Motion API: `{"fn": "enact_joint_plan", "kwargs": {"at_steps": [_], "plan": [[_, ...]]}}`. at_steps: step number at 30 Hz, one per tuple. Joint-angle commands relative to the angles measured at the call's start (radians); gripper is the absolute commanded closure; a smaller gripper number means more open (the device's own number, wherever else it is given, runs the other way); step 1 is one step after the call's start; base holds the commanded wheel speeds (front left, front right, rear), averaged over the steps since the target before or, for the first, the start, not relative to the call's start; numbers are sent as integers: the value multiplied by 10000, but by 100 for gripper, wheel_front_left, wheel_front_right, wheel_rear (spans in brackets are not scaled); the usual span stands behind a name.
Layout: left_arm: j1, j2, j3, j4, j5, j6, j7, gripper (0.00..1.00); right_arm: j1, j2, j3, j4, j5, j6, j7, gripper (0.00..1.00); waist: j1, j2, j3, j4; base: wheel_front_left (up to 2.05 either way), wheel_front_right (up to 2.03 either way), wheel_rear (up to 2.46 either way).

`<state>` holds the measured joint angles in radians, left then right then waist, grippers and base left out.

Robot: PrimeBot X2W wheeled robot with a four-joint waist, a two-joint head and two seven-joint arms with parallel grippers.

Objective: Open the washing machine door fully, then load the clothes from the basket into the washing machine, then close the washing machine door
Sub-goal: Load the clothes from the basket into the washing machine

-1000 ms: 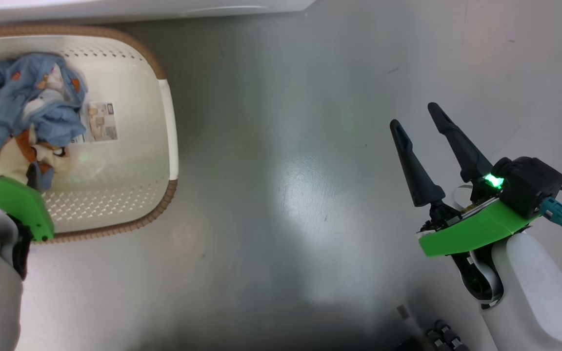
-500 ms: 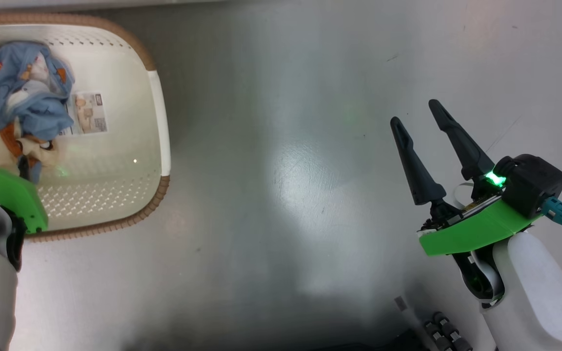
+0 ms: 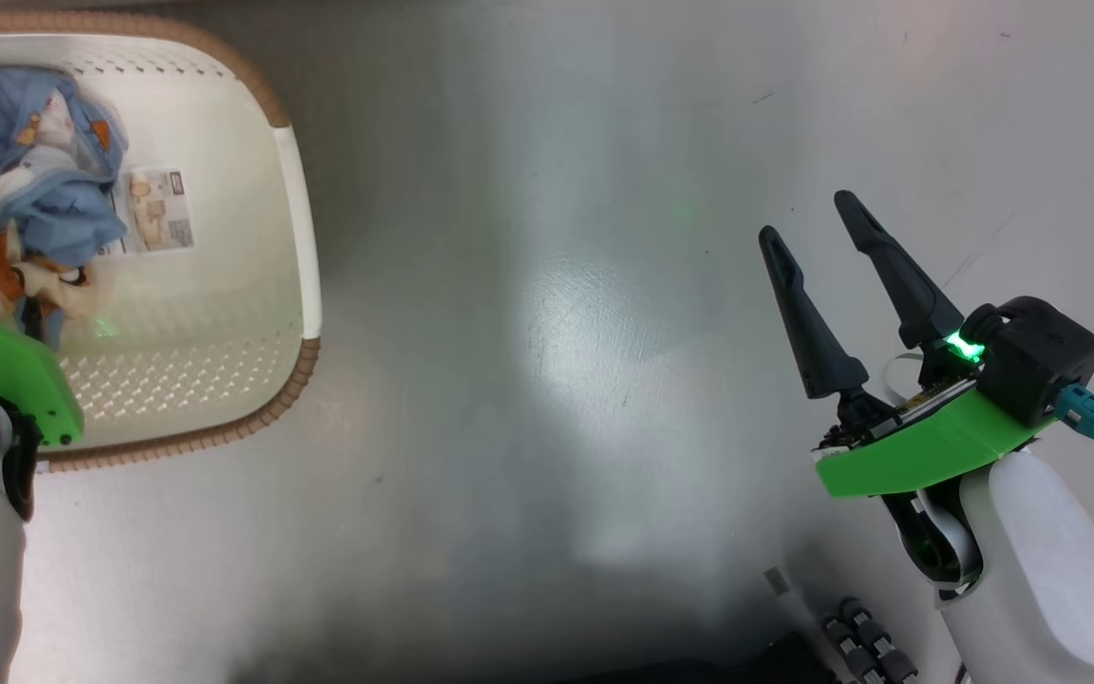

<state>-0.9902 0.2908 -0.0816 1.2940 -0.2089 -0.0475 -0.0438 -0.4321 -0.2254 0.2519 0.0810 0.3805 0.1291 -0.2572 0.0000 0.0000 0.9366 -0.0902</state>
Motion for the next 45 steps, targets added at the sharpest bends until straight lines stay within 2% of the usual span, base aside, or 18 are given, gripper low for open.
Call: {"fn": "enact_joint_plan", "kwargs": {"at_steps": [1,9,10,12,14,17,18,19,20,30,45], "plan": [[213,630,126,-33,-72,102,25,0,280,-35,263,-206,-19,16,-46,0,0,0,22,-8,0,0,0],[116,694,91,-33,-216,102,65,0,298,-74,297,-224,-26,16,-46,0,0,0,98,-30,0,0,0],[108,701,79,-33,-227,99,63,19,298,-76,302,-229,-27,16,-46,0,0,0,105,-35,0,0,0],[99,718,59,-33,-252,93,69,48,296,-80,313,-235,-26,16,-46,0,0,0,112,-46,0,0,0],[96,731,39,-33,-276,98,82,60,299,-90,324,-231,-28,16,-46,0,0,0,114,-53,0,0,0],[83,750,9,-33,-312,103,92,73,302,-108,343,-221,-26,16,-46,0,0,0,113,-62,0,0,0],[76,755,-1,-33,-323,108,93,84,301,-115,347,-221,-24,16,-46,0,0,0,115,-62,0,0,0],[71,758,-10,-33,-336,115,93,88,301,-122,347,-221,-21,16,-46,0,0,0,115,-60,0,0,0],[66,768,-23,-33,-366,128,95,100,302,-130,345,-222,-17,16,-46,0,0,0,109,-60,0,0,0],[110,573,116,-33,-750,73,-364,100,321,-118,276,-197,-41,16,-46,0,0,0,-90,97,0,0,0],[527,-112,552,-39,-1649,-547,-1816,100,453,-165,135,-65,-14,16,-46,0,0,0,-1341,445,0,0,0]]}}
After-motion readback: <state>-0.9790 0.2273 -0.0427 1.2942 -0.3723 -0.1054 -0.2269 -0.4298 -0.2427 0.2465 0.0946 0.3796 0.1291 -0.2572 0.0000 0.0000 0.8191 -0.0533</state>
